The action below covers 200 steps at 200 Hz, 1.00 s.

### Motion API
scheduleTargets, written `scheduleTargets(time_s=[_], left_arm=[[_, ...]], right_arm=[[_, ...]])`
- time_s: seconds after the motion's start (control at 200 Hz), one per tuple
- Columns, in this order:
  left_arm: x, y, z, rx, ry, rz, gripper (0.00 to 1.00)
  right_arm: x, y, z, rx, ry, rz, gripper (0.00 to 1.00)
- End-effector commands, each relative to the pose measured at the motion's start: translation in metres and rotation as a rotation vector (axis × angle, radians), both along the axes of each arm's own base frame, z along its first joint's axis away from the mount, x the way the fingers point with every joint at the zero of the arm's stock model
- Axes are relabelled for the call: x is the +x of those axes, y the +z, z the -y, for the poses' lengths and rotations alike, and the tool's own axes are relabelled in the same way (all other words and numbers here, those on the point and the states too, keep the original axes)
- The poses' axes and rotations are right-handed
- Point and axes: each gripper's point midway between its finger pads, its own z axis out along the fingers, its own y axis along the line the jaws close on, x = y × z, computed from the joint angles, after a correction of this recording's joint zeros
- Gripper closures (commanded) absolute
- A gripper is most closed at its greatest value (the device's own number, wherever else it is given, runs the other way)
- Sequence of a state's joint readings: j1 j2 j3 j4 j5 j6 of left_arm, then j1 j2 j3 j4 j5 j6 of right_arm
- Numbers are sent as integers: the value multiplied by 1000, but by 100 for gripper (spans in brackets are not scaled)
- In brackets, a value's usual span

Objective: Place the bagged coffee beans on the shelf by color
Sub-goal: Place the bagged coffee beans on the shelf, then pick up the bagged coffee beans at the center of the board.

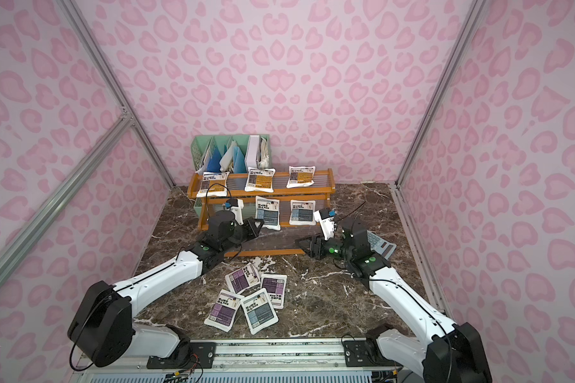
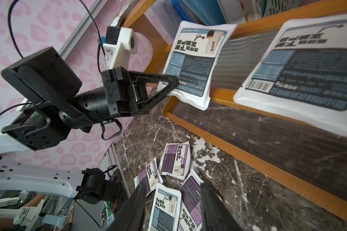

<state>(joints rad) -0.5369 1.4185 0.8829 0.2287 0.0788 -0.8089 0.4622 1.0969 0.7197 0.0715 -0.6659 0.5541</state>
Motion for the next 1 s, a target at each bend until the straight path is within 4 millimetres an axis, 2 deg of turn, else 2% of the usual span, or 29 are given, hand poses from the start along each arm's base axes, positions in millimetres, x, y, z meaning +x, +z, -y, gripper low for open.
scheduleTargets(time_s=[0.0, 0.05, 0.085, 0.17, 0.22, 0.44, 0.57, 0.685, 0.78, 0.895, 0.995], left_arm=[[9, 4, -1, -7, 31, 19, 83], [10, 0, -2, -1, 46, 9, 74], [12, -1, -5, 2, 61, 5, 62], [12, -4, -11, 21, 96, -8, 41], [12, -3, -14, 28, 106, -11, 35], [3, -2, -28, 88, 137, -33, 32], [-8, 2, -40, 131, 148, -36, 30], [-30, -4, -59, 224, 155, -77, 29], [-54, -18, -72, 296, 130, -131, 29], [-89, -47, -89, 398, 94, -227, 31], [-123, -73, -93, 455, 35, -311, 34]], right_arm=[[-1, 2, 2, 10, -11, 5, 54], [-2, 3, 3, 17, -13, 3, 55], [-3, 3, 2, 22, -11, 1, 56], [-6, 2, 3, 28, -9, -6, 57], [-8, 1, 4, 30, -10, -8, 58], [-16, -9, 7, 16, -6, -20, 59], [-23, -24, 8, -43, 8, -27, 58], [-37, -52, -4, -173, 73, -32, 58], [-59, -79, -22, -255, 173, -62, 58], [-81, -108, -42, -332, 285, -97, 58], [-94, -130, -56, -402, 367, -123, 59]])
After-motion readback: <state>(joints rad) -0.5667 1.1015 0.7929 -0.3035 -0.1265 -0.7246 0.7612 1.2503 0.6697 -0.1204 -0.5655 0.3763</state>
